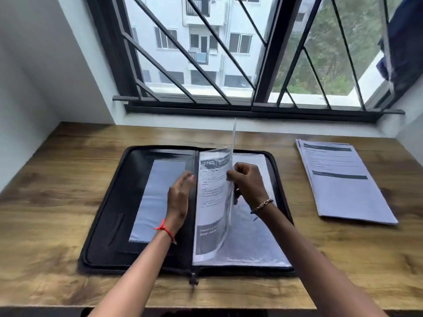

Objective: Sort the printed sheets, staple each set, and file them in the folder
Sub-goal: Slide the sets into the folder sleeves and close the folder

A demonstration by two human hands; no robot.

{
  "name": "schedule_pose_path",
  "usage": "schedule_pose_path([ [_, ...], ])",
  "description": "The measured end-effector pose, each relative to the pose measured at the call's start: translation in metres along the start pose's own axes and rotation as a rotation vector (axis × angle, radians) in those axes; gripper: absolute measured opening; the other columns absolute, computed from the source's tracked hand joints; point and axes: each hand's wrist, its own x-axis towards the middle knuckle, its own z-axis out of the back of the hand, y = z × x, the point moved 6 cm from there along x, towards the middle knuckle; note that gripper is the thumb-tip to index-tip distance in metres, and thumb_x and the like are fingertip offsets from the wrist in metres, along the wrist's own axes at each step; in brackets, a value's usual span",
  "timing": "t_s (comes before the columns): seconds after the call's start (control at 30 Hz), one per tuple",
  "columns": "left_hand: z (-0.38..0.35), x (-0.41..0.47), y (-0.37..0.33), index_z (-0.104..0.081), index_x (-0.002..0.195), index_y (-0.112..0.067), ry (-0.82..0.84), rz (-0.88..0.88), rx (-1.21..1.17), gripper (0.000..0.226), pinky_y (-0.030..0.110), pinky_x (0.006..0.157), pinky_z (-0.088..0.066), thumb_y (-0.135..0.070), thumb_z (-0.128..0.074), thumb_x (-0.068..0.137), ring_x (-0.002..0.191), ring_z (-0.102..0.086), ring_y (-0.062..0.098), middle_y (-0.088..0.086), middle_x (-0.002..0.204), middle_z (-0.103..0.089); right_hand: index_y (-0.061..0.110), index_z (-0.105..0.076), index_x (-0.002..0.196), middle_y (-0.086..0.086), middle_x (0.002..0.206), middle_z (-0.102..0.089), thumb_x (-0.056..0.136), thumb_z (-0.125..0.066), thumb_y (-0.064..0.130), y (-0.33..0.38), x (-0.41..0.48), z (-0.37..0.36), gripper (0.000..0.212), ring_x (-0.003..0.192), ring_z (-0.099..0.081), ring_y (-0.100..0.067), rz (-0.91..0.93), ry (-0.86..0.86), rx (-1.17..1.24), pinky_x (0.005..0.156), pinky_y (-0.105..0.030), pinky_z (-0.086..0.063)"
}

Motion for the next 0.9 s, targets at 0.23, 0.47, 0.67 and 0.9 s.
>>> schedule_pose_path([
  [0.23, 0.042, 0.003, -0.063, -0.04, 0.139, -0.017, 0.123, 0.055, -0.13, 0.05, 0.043, 0.099, -0.035, -0.042, -0.038, 0.096, 0.133, -0.038, 0.022, -0.003, 0.146, -0.037, 0.008, -0.042, 0.054, -0.01, 0.041, -0.047, 0.077, -0.059, 0.007, 0.053, -0.001, -0.094, 0.028, 0.031, -0.047, -0.022, 0.19, 0.107, -0.01, 0.035, -0.025, -0.039],
  [0.47, 0.089, 0.008, -0.084, -0.061, 0.078, -0.009, 0.181, -0.001, -0.107, 0.026, 0.016, 0.051, -0.049, -0.026, -0.048, 0.091, 0.053, -0.061, 0.007, -0.002, 0.059, -0.063, 0.015, -0.041, 0.055, -0.016, 0.055, -0.056, 0.08, -0.06, 0.017, 0.06, -0.009, -0.185, 0.031, 0.053, -0.061, -0.039, 0.25, 0.295, -0.171, 0.043, -0.035, -0.046],
  [0.67, 0.121, 0.021, -0.07, -0.063, 0.096, -0.006, 0.247, 0.071, 0.094, 0.024, 0.025, 0.065, -0.052, -0.015, -0.068, 0.073, 0.073, -0.064, 0.019, 0.008, 0.083, -0.066, 0.004, -0.064, 0.09, -0.009, 0.083, -0.063, 0.085, -0.058, 0.032, 0.023, -0.001, -0.196, 0.029, 0.074, -0.059, -0.022, 0.174, 0.544, -0.171, 0.062, -0.027, -0.043],
  [0.9, 0.167, 0.054, -0.012, -0.037, 0.137, 0.0, -0.06, 0.191, 0.33, 0.066, 0.019, 0.07, -0.049, 0.007, -0.066, 0.078, 0.101, -0.055, 0.025, 0.014, 0.12, -0.053, 0.009, -0.034, 0.14, -0.01, 0.15, -0.026, 0.091, -0.051, 0.042, -0.062, 0.029, -0.143, 0.062, 0.14, -0.024, -0.022, 0.144, 0.443, -0.679, 0.113, -0.035, -0.022],
])
